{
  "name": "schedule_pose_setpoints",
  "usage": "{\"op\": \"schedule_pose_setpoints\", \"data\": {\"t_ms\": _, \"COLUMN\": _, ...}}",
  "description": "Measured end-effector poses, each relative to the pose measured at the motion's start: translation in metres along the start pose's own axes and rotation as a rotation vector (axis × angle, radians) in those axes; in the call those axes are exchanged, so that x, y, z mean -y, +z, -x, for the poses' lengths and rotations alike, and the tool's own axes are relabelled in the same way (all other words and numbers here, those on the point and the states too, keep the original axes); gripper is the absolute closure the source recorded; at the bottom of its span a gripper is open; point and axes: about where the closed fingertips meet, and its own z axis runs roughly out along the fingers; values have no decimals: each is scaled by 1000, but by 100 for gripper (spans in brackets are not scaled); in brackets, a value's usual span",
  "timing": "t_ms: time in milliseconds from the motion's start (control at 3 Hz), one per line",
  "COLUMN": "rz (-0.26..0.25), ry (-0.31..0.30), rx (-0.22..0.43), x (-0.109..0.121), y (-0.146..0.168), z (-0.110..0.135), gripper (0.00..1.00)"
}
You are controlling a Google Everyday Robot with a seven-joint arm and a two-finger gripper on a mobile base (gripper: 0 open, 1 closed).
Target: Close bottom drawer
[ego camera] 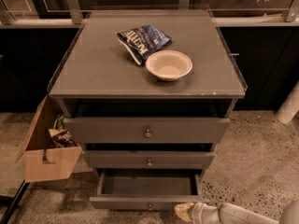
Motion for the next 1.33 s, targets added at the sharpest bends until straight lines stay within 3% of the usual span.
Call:
{"op": "schedule_pose_setpoints", "data": {"t_ms": 333, "rz": -38, "ry": -10, "rx": 5, "x": 22, "y": 3, "z": 11, "gripper": 100}}
{"op": "schedule_pose_setpoints", "data": {"t_ms": 667, "rz": -38, "ry": -10, "rx": 5, "x": 21, "y": 3, "z": 10, "gripper": 100}}
{"op": "schedule_pose_setpoints", "data": {"t_ms": 1000, "rz": -85, "ry": -22, "rx": 13, "x": 40, "y": 4, "z": 28, "gripper": 100}}
{"op": "schedule_pose_setpoints", "data": {"t_ms": 1333, "rz": -85, "ry": -22, "rx": 13, "x": 39, "y": 4, "z": 28, "gripper": 100}}
